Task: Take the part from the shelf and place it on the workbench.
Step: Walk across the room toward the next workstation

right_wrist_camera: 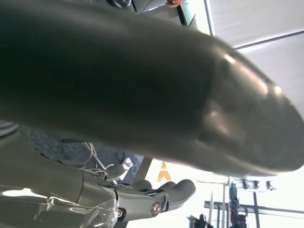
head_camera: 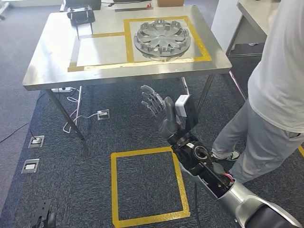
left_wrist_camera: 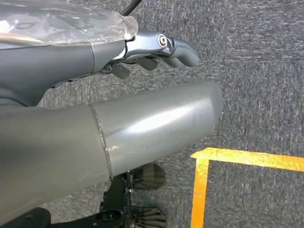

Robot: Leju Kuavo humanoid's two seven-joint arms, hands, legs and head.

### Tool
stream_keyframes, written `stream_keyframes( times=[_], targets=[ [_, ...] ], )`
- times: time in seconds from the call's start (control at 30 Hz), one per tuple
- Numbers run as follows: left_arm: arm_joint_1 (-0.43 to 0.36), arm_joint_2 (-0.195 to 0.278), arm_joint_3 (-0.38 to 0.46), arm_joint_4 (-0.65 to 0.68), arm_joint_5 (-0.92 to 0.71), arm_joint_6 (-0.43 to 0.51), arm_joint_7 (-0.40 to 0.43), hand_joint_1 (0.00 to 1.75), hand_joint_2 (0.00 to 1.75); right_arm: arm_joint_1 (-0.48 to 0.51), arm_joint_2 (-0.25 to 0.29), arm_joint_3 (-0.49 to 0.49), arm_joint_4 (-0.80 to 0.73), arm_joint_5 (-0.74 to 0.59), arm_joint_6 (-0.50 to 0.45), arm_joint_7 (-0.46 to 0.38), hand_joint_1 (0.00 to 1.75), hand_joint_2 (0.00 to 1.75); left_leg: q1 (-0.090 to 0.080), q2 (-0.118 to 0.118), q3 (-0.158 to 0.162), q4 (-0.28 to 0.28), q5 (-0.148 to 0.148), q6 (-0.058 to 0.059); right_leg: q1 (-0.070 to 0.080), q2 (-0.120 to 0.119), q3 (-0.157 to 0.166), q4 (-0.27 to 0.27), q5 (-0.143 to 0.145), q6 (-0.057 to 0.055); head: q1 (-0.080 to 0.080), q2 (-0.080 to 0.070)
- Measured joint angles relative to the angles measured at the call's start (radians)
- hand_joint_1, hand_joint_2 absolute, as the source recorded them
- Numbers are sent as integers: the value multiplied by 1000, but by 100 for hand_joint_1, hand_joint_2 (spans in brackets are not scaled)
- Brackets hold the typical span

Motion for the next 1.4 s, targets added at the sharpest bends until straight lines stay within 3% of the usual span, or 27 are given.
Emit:
stream_keyframes(
  times=[0.07,0.2,0.47,0.53,0.6,0.63,0.67,0.7,0.73,0.8,0.83,0.87,0.97,1.03,1.13,1.17,1.2,1.23,1.3,1.33,1.4],
  targets=[
    [1,0,0,0,-2,1,-2,0,0,1,0,-3,0,2,-3,1,0,0,-3,0,0,-1,0,3,-2,0,0,-2,4,-4,3,0],
    [1,-1,0,0,-8,3,-5,0,0,1,0,-6,0,5,-5,6,0,0,-11,0,-3,4,0,14,-10,0,3,-7,10,21,4,0],
    [1,-1,0,0,-23,15,-10,0,0,2,0,-8,-5,8,-12,11,0,0,-16,2,-3,7,-4,37,-19,2,1,-4,3,51,4,0],
    [0,-1,0,0,-26,15,-10,0,0,2,0,-11,-9,10,-16,13,0,0,-11,6,3,0,-2,45,-19,3,-31,62,-35,55,7,0],
    [0,-1,0,0,-28,16,-10,0,0,5,0,-15,-10,12,-19,16,0,0,-11,11,5,-1,-3,49,-19,3,-104,210,-97,56,10,0],
    [0,-1,0,0,-29,17,-10,0,0,7,0,-15,-10,12,-20,17,0,0,-11,13,5,-1,-4,50,-19,3,-139,278,-117,56,11,0],
    [0,-1,0,0,-30,18,-10,0,0,9,0,-15,-10,12,-21,18,0,0,-11,14,7,0,-6,49,-19,3,-162,315,-119,55,11,0],
    [0,-1,0,0,-31,20,-10,0,0,10,-1,-16,-10,13,-21,20,0,0,-12,14,9,0,-8,48,-19,2,-165,309,-100,53,11,0],
    [-1,-1,0,0,-30,21,-11,0,0,9,-1,-16,-10,13,-21,21,0,0,-12,15,14,0,-11,46,-19,1,-148,263,-64,49,12,0],
    [-2,-1,0,0,-29,22,-17,0,0,3,-1,-19,-11,15,-20,25,0,0,-13,17,24,1,-19,39,-15,-10,-86,120,12,38,14,0],
    [-4,1,0,0,-27,22,-21,0,0,-1,-2,-20,-13,16,-19,27,0,0,-15,18,25,2,-22,34,-11,-16,-59,64,30,32,13,0],
    [-5,3,0,0,-24,23,-25,0,0,-6,-2,-21,-14,18,-18,30,0,0,-16,21,23,5,-24,30,-7,-19,-45,32,34,27,12,0],
    [-10,11,2,0,-10,23,-37,0,0,-14,-2,-25,-19,19,-18,34,0,0,-16,33,20,9,-29,15,-7,-6,-34,14,25,17,10,0],
    [-14,16,2,0,-6,23,-42,0,0,-19,-3,-29,-21,20,-18,35,0,0,-13,27,-2,61,-62,3,-12,3,-27,7,27,9,4,0],
    [-15,22,3,0,-4,23,-47,0,0,-25,-3,-31,-24,23,-21,37,0,0,-6,13,-112,263,-139,-10,-12,15,-25,5,27,1,-5,0],
    [-14,23,3,0,-5,23,-48,0,0,-23,-3,-31,-25,26,-27,39,0,0,-4,12,-142,307,-144,-12,-12,20,-25,5,27,0,-5,0],
    [-13,24,3,0,-7,23,-48,0,0,-21,-4,-32,-28,30,-35,40,0,0,-2,12,-154,313,-129,-14,-12,25,-24,5,26,0,-6,0],
    [-14,25,3,0,-9,21,-49,0,0,-18,-4,-33,-33,35,-46,40,0,0,1,11,-145,277,-96,-14,-12,31,-23,6,26,1,-6,0],
    [-16,29,3,0,-7,12,-48,0,0,-9,-7,-39,-52,43,-69,38,0,0,7,1,-86,132,-18,-14,-12,41,-22,9,22,7,-7,0],
    [-17,31,3,0,-2,5,-46,0,0,-3,-9,-44,-63,46,-81,38,0,0,9,-6,-60,72,6,-13,-11,46,-24,11,20,11,-7,0],
    [-17,34,6,0,12,-8,-39,0,0,12,-15,-52,-91,50,-102,40,0,0,8,-15,-39,22,16,-7,-9,54,-27,14,17,21,-7,0]
  ],
)
